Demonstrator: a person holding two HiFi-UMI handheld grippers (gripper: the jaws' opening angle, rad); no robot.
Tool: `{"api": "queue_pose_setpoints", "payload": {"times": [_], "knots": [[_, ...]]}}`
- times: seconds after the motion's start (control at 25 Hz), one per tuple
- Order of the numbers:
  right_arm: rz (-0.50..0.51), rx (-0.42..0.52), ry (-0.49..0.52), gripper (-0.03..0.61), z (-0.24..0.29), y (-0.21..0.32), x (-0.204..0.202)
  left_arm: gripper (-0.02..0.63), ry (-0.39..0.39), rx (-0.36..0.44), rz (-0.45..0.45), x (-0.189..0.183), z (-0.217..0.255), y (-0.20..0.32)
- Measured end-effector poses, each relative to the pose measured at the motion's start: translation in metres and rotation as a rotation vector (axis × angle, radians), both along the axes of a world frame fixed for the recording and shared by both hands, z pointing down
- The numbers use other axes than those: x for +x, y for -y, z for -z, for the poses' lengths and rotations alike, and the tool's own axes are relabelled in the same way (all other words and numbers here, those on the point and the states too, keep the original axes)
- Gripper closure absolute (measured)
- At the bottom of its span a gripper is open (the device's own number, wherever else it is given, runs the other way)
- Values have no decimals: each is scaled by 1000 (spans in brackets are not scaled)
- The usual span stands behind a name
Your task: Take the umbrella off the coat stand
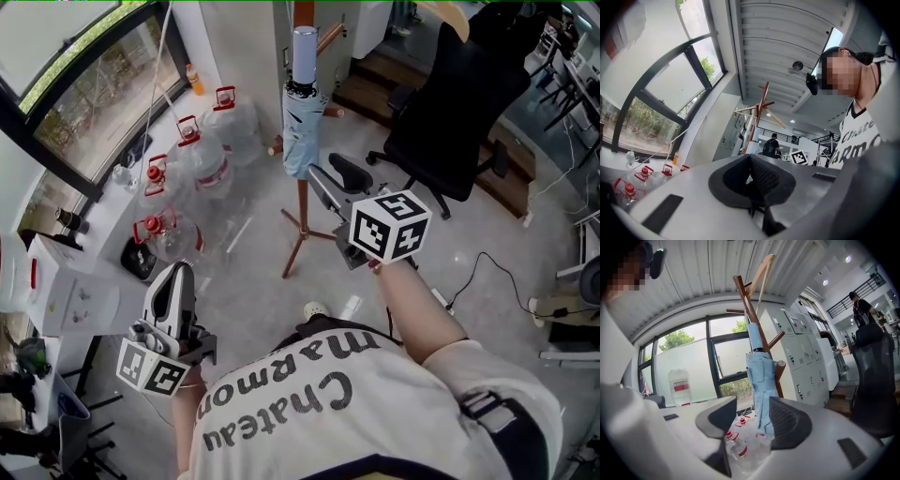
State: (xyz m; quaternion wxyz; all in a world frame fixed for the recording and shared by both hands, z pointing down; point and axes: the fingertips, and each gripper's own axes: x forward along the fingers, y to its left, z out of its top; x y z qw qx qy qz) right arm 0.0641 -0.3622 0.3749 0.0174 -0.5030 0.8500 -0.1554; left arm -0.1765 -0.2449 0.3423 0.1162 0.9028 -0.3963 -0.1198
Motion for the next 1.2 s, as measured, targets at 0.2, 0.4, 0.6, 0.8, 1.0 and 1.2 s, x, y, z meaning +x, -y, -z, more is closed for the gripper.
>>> {"api": "queue_pose_setpoints", "payload": {"times": [0.2,0.4,0.6,0.8,1.0,1.2], "knots": [[-5,-8,-1,362,-4,17,2,591,2,-2,11,2,-1,12],[7,-4,4,338,-1,36,-6,591,5,1,40,-4,2,18],[19,-18,10,298,-5,50,-13,591,5,2,85,-15,3,21],[-15,-20,-3,288,-7,62,-15,591,8,0,111,-21,1,23],[-54,-30,-17,279,-8,67,-14,591,10,-4,123,-20,-1,24],[-81,-40,-39,265,-11,77,-16,591,8,-6,135,-21,0,27]]}}
